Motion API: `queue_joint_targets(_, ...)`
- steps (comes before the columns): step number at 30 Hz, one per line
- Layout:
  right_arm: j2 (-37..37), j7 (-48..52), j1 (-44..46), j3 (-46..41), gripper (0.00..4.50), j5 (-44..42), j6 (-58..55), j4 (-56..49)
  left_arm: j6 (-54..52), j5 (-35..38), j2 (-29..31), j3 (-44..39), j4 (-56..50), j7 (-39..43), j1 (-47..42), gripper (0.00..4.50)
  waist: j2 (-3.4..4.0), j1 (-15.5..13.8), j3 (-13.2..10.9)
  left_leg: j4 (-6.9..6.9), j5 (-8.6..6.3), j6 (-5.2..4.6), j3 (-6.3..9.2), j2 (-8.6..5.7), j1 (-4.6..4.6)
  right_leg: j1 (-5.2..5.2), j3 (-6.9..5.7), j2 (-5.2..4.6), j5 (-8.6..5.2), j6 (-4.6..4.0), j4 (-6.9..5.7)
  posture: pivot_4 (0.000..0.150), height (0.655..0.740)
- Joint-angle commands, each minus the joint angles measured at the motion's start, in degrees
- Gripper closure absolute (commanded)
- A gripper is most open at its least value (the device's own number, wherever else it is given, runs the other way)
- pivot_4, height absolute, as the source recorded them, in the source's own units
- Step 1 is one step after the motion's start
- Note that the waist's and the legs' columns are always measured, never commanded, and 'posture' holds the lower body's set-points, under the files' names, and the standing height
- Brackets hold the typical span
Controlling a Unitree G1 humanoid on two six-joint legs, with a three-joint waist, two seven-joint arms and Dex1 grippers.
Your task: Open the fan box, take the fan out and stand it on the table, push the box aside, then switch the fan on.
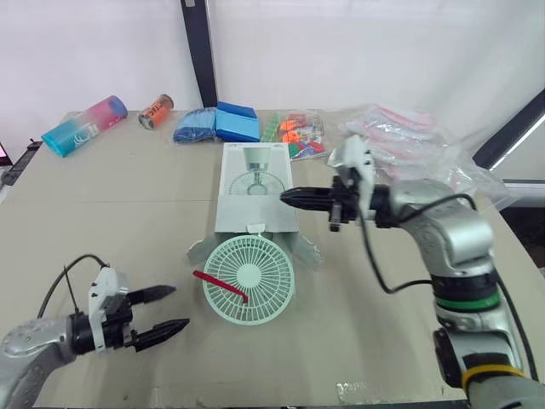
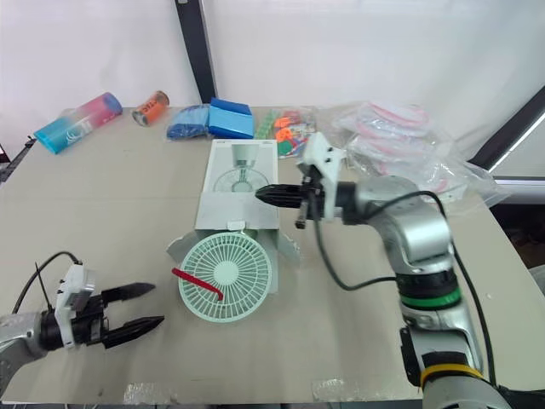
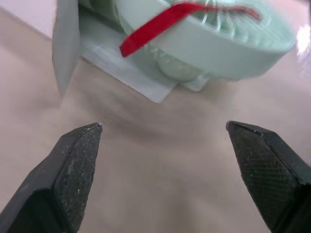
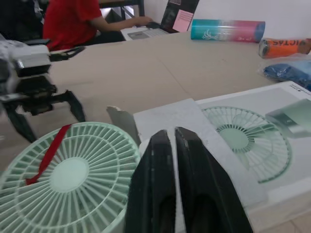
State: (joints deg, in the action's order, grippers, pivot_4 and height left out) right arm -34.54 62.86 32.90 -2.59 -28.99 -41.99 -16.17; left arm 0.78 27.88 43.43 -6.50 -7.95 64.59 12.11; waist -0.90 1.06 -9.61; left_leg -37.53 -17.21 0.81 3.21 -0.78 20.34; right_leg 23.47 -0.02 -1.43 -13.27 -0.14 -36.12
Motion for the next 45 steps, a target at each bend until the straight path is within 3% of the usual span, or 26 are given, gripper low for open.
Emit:
queue_joint_targets(1,-3.4,3.0,-4.8,-4.4,2.89,-5.5,0.6,-5.6,13.9,-5.2,-2.3,0.3,3.1,2.7,-3.1,0.00,-0.02,-0.1,0.0,0.00,0.00,-0.01,0.00,0.02,0.02,0.01,-0.02,0.00,0.01,0.01,0.03,0.150,0.7400)
queue_joint_targets(2,-4.5,3.8,-6.6,-5.3,2.66,-6.5,0.6,-6.2,17.1,-6.2,-2.9,0.3,3.9,3.0,-4.1,0.00,-0.03,-0.1,0.0,0.00,-0.01,-0.02,-0.03,0.06,0.02,0.01,-0.04,-0.01,0.02,0.02,0.06,0.150,0.7400)
queue_joint_targets(3,-5.6,4.6,-8.3,-6.1,2.07,-7.3,0.8,-6.6,20.2,-7.2,-3.4,0.2,4.7,3.1,-4.9,0.00,-0.02,-0.1,0.0,0.00,-0.01,-0.02,-0.04,0.08,0.04,0.02,-0.07,-0.01,0.03,0.03,0.07,0.150,0.7400)
queue_joint_targets(8,-13.0,12.4,-20.1,-11.7,0.03,-12.4,1.8,-7.6,39.4,-11.7,-4.0,-0.2,8.8,3.9,-8.2,0.00,-0.02,-0.6,0.0,-0.01,-0.01,-0.04,-0.11,0.15,0.03,-0.01,-0.16,-0.02,0.06,0.11,0.12,0.150,0.7400)
queue_joint_targets(17,-15.9,11.2,-25.9,-11.9,0.03,-10.6,5.8,-6.4,63.6,-19.1,-3.7,-0.2,19.1,-0.7,-15.6,0.00,-0.04,-0.9,0.0,-0.05,-0.02,-0.05,-0.62,0.42,-0.14,-0.06,-0.23,0.07,0.02,0.53,0.10,0.150,0.7400)
queue_joint_targets(27,-14.4,5.6,-25.9,-8.0,0.03,-8.0,7.7,-7.2,90.2,-36.5,-6.4,2.3,36.3,-10.9,-27.9,0.00,-0.08,-1.3,0.0,-0.12,-0.02,-0.05,-0.65,0.40,-0.19,-0.07,-0.21,0.07,0.20,0.37,0.08,0.150,0.7400)
queue_joint_targets(34,-14.0,2.8,-27.9,-8.0,0.03,-8.3,8.7,-9.9,91.7,-50.2,-10.8,-0.1,39.0,-20.2,-33.4,0.00,-0.14,-1.5,0.0,-0.22,-0.02,-0.06,-0.59,0.37,-0.14,-0.10,-0.32,0.10,0.32,0.30,0.05,0.150,0.7400)
queue_joint_targets(45,-14.3,-0.1,-30.4,-9.5,0.03,-9.1,8.8,-12.8,91.7,-67.8,-9.5,0.6,39.5,-36.0,-37.9,0.00,-0.15,-1.6,0.0,-0.36,-0.03,-0.07,-0.61,0.37,-0.15,-0.14,-0.37,0.12,0.37,0.40,0.00,0.150,0.7400)
